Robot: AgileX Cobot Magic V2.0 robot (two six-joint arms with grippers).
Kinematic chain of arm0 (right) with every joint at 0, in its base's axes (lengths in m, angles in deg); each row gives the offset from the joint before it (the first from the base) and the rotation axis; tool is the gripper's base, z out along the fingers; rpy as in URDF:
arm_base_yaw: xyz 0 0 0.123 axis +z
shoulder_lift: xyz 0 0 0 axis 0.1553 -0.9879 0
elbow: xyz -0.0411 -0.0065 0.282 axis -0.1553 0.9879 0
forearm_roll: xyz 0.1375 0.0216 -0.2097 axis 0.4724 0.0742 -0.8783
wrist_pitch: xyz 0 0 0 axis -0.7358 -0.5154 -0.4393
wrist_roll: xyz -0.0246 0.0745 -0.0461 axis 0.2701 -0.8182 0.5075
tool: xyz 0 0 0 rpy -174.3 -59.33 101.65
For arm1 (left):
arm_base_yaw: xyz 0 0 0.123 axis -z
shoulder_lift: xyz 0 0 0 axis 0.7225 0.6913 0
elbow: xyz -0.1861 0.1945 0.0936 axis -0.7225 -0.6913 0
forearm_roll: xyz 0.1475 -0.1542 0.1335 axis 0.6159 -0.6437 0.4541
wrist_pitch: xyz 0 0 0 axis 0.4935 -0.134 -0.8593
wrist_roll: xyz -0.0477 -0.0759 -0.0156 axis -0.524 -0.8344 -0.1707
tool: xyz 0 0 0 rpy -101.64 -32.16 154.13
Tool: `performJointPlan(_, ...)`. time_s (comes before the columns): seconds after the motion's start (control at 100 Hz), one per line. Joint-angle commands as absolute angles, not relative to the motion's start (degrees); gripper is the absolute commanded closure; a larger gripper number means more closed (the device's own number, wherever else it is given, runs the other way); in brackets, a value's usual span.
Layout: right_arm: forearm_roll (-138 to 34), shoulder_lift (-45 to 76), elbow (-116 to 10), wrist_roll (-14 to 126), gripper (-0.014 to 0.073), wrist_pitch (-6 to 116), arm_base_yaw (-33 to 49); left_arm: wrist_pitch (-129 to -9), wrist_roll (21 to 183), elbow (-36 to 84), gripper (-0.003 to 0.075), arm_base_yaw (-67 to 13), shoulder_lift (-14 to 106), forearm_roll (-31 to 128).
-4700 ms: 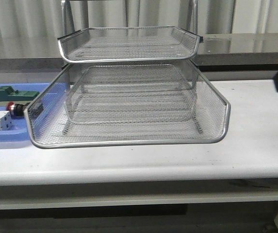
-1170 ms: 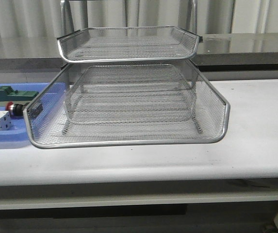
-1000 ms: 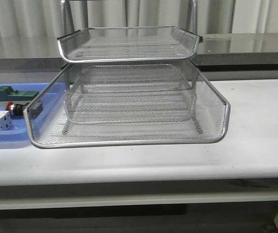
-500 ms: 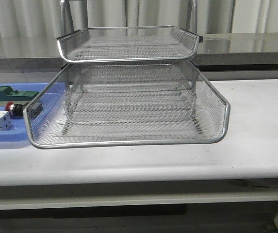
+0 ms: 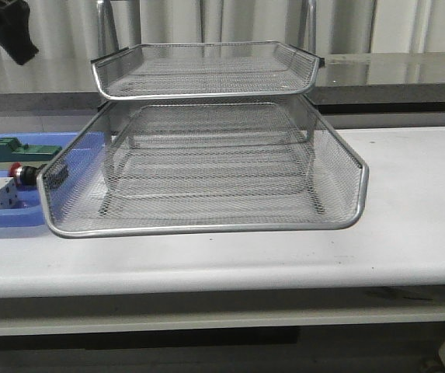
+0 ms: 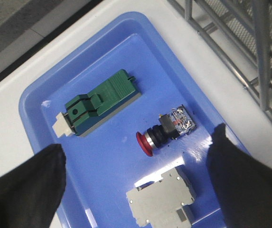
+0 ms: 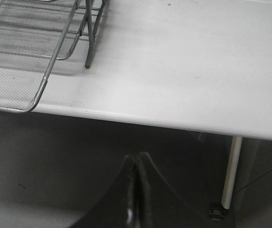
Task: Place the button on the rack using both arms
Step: 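Lower the left gripper onto the red push button in the blue tray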
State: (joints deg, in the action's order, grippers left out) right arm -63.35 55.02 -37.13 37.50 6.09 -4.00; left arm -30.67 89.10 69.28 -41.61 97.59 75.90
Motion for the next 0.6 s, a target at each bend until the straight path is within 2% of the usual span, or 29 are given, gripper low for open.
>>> performJointPlan(0.0,-63.97,54.56,-38.8,38.05,0.0664,9.88,-4.23,-29.99,91.42,75.86,0.0134,-41.78,98.34,75.98)
performJointPlan(0.22,-63.97,54.56,-38.8,38.05,0.0664,9.88,-4.23,-26.15,95.62,85.09,0.0134,-42.53,107.62,75.98)
performJointPlan(0.59,-63.97,54.56,-38.8,38.05,0.0664,9.88,-4.23,-24.93,103.96,85.73,0.0134,-43.63,113.71,72.88)
